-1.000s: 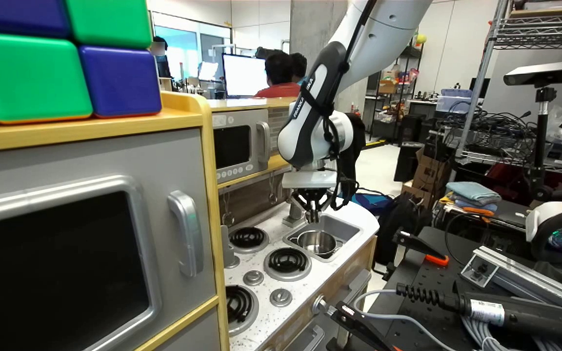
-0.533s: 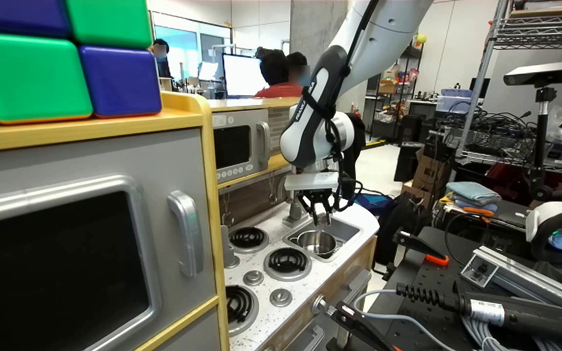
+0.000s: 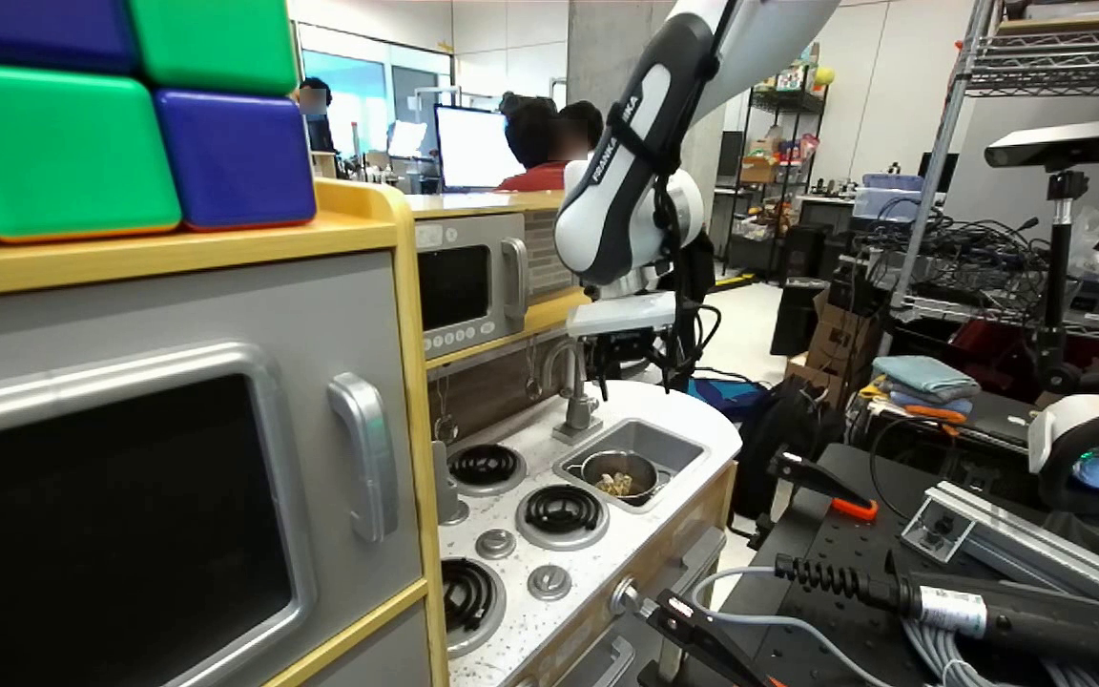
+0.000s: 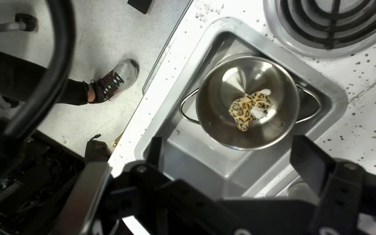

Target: Put the frog toy in the pot in the sink

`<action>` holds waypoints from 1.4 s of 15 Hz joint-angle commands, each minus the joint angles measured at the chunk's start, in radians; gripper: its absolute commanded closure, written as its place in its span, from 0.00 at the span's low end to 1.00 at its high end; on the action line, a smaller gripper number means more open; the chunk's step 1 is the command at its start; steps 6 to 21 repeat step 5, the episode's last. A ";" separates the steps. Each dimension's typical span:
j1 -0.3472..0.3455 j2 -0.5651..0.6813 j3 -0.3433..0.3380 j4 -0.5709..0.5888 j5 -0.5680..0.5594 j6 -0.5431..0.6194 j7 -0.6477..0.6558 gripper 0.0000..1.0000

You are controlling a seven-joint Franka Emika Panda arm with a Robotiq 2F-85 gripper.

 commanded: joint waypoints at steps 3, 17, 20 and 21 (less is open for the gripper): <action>-0.033 -0.103 0.042 -0.049 -0.009 -0.066 -0.062 0.00; -0.049 -0.157 0.061 -0.065 -0.002 -0.114 -0.089 0.00; -0.049 -0.157 0.061 -0.065 -0.002 -0.114 -0.089 0.00; -0.049 -0.157 0.061 -0.065 -0.002 -0.114 -0.089 0.00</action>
